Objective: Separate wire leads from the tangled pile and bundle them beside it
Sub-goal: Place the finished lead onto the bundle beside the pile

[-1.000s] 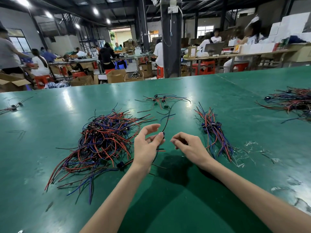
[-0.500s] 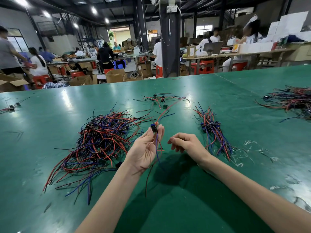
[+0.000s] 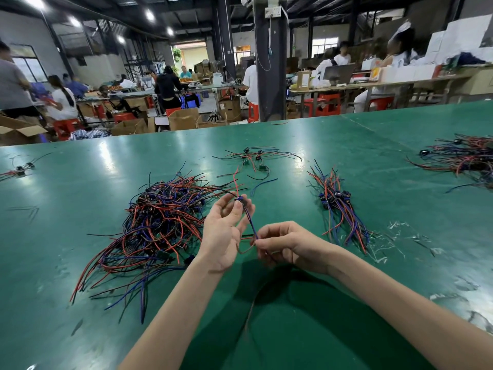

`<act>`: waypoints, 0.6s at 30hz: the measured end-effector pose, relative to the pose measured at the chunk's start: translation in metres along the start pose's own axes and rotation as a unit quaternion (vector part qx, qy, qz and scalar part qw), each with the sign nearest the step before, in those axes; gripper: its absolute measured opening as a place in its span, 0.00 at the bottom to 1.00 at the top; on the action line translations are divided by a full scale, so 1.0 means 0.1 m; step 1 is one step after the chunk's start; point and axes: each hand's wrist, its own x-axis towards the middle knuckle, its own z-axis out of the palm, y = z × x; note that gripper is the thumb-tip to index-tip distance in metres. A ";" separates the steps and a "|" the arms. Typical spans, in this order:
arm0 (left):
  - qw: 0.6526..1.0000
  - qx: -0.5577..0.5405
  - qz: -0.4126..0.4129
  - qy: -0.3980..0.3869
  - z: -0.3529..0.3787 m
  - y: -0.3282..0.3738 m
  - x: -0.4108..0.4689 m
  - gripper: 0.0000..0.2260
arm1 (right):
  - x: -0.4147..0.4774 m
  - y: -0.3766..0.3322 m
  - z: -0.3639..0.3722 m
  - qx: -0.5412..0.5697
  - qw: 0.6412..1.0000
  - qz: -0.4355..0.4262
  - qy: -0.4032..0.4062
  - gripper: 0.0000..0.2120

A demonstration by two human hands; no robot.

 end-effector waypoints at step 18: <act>0.979 -0.204 -0.007 0.018 -0.30 0.58 0.15 0.07 | -0.12 -0.15 0.00 -0.538 0.836 0.008 -0.110 0.08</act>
